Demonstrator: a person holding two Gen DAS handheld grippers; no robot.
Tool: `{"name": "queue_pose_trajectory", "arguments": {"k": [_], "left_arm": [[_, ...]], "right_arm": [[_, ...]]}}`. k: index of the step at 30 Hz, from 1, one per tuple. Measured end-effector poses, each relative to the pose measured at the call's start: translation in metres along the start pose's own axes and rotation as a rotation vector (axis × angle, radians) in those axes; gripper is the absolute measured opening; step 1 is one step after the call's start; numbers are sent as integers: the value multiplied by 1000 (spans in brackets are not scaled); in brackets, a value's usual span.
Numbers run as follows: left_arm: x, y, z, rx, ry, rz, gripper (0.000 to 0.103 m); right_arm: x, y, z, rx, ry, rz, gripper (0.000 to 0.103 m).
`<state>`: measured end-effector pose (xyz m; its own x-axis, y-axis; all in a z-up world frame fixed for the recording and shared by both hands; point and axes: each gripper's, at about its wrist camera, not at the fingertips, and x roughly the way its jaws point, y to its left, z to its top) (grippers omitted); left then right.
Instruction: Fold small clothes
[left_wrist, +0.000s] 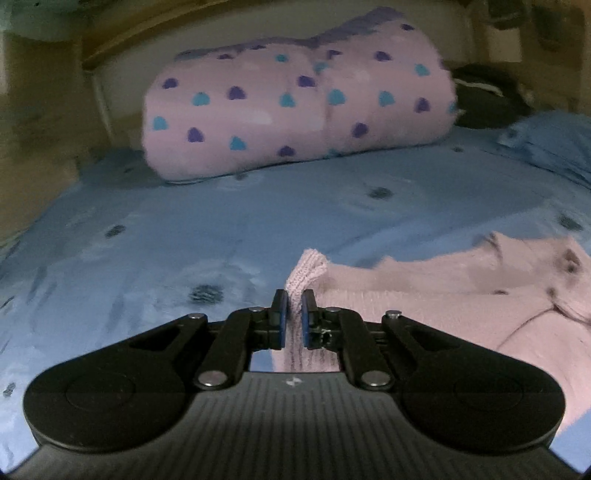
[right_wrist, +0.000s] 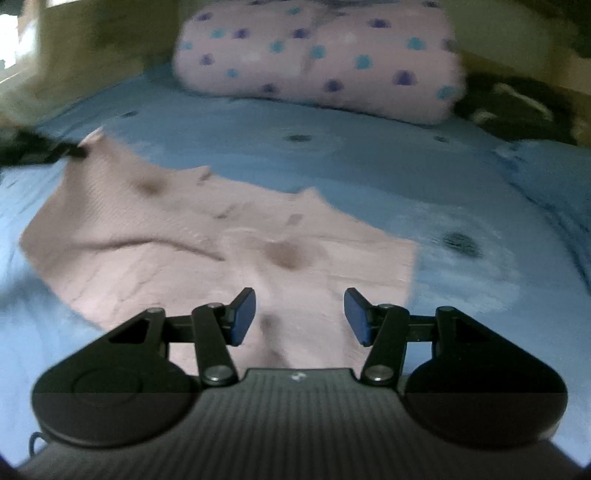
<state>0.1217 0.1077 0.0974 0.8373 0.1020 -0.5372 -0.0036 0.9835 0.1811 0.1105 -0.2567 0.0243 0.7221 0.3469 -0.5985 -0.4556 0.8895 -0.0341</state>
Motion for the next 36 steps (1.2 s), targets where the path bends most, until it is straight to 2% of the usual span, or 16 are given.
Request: {"name": "queue_pose_trajectory", "arguments": {"k": [4,8,10,11,12,13,15,20,25,28,32,35,36], "left_arm": [[18,8,8,-17,5,33,9],[31,7,10,6,12,42,9],[33,7,8,11,10,48,9],[34,7,7,7,9,48,9],[34,8,6,-1,6,46,9],[33,9,6,-5,2,49,9],[31,12,4,-12,-16,59,9],[29,19,12,-34,-96,107,9],[57,15,16,-30,-97,131,9],[86,8,7,7,-47,149,9],[118,0,-16,61,56,166,11],[123,2,-24,64,82,172,11],[121,3,-23,62,81,176,12]], "right_arm": [[26,19,10,-48,12,44,55],[56,28,18,-95,49,-30,55],[65,25,21,-98,50,-38,53],[68,22,23,-83,49,-34,49],[70,19,26,-68,53,-34,22],[71,15,29,-54,62,-47,15],[66,6,34,-22,26,-96,15],[38,-23,42,45,-141,-249,13],[40,-61,39,138,-220,-331,13],[59,-75,30,171,-200,-343,13],[92,-77,13,137,-89,-331,14],[92,-78,6,153,-96,-337,17],[90,-80,9,171,-91,-337,21]]}}
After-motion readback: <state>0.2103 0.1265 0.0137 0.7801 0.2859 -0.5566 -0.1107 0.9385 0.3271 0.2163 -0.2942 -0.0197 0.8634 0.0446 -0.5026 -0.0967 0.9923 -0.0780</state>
